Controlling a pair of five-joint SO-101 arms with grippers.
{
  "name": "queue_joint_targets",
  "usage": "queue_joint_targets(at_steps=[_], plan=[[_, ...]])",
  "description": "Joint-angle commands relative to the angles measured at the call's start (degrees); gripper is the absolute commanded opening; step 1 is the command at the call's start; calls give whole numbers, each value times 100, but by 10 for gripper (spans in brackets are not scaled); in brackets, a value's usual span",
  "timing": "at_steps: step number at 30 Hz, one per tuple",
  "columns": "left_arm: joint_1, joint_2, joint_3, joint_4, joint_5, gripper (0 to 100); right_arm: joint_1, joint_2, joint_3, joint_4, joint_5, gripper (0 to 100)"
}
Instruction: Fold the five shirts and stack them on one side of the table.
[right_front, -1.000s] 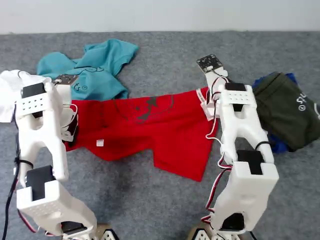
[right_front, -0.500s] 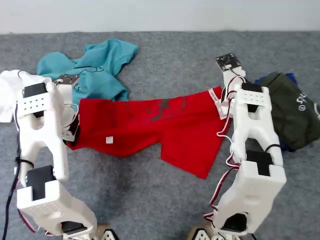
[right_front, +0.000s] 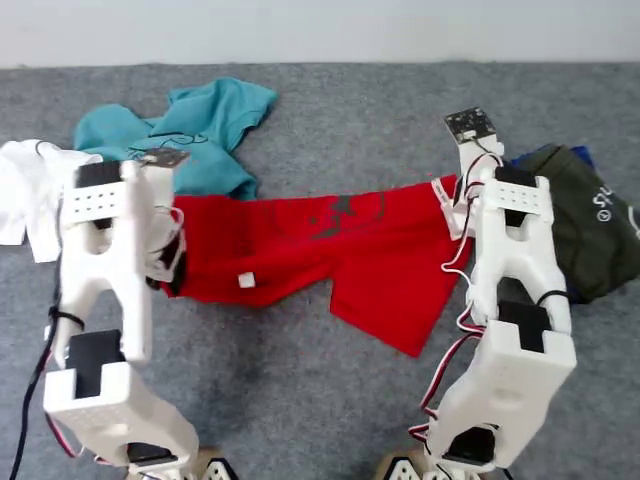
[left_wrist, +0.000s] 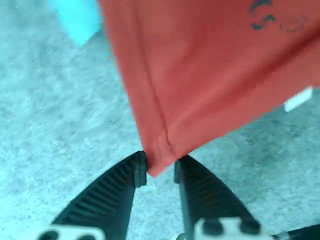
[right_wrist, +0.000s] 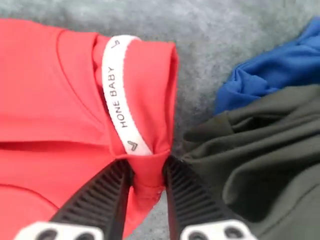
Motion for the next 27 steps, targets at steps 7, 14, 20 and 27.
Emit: queue_joint_targets(at_steps=[7,14,20,27], plan=[[202,-273,-673,114,1143,239,-66,-374,-246,119,158,9],[229,-273,-664,105,1477,299,-84,-374,-246,215,167,9],[193,-281,-681,-176,1591,306,-75,-374,-246,242,167,9],[-738,-281,-1024,-492,1908,306,-4,-374,-123,409,325,9]])
